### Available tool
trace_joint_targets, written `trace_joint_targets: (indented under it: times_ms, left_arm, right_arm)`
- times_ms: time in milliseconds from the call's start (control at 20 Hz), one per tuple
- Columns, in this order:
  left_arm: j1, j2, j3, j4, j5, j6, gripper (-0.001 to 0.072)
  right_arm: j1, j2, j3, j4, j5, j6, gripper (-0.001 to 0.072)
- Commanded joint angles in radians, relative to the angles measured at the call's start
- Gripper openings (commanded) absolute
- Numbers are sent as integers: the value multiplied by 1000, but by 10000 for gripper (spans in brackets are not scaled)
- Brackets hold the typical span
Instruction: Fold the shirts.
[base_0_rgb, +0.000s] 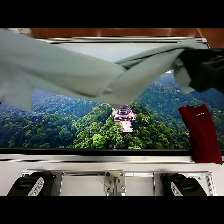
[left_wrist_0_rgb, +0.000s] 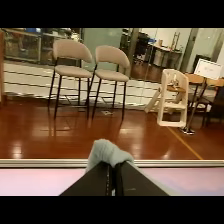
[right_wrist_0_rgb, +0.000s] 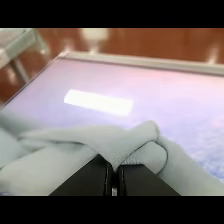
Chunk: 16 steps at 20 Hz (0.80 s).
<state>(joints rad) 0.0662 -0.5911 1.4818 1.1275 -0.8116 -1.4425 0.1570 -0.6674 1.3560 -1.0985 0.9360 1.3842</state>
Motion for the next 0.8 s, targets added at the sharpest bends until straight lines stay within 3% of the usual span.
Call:
trace_joint_targets:
  times_ms: [0,250,400,550,750]
  left_arm:
    - [44,71,-5,137,-285,-54,35]
    - [45,83,-185,182,-563,-68,35]
    - [45,138,-419,171,-519,-133,35]
    - [45,177,-597,71,-375,-160,35]
    - [45,146,-756,-51,-239,-160,35]
  right_arm:
    - [-5,69,36,-181,88,88,71]
    - [-5,37,35,-220,318,131,71]
    - [-5,-54,7,-220,479,170,71]
    - [-5,-179,-90,-219,444,216,71]
    - [-5,-435,-166,-207,208,236,72]
